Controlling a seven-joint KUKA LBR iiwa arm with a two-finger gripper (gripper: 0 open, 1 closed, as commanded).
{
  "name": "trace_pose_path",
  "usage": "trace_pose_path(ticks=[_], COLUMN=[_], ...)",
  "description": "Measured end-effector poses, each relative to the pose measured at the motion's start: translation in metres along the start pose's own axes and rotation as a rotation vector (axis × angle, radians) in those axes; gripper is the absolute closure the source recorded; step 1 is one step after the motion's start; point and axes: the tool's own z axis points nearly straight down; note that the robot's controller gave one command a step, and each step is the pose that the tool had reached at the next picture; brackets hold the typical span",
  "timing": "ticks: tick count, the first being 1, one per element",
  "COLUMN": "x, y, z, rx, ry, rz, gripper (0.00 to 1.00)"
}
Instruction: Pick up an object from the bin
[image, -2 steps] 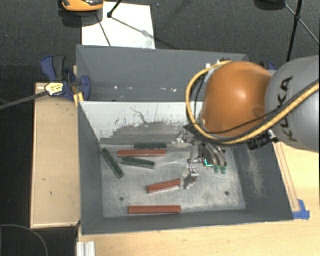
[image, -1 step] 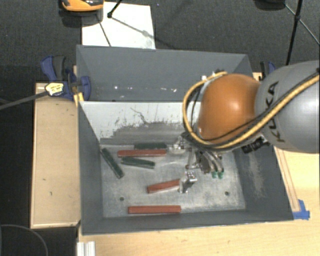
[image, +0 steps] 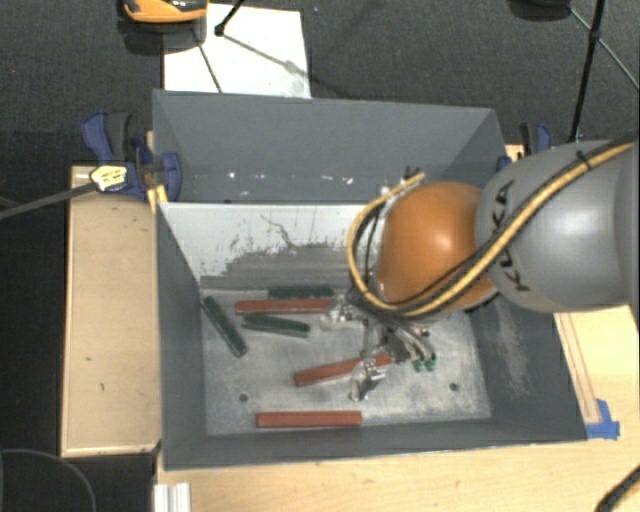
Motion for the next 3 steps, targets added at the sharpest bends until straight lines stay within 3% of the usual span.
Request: trace_pose_path(ticks=[1, 2, 3], x=[-0.007, -0.006, -0.009], y=[0.004, 0.004, -0.010], z=[0.065, 0.065, -0.057], rx=[0.000, 0.000, -0.001], ry=[-0.009, -0.009, 0.005], rz=[-0.180, -0.178, -0.180], gripper=[1.00, 1.00, 1.00])
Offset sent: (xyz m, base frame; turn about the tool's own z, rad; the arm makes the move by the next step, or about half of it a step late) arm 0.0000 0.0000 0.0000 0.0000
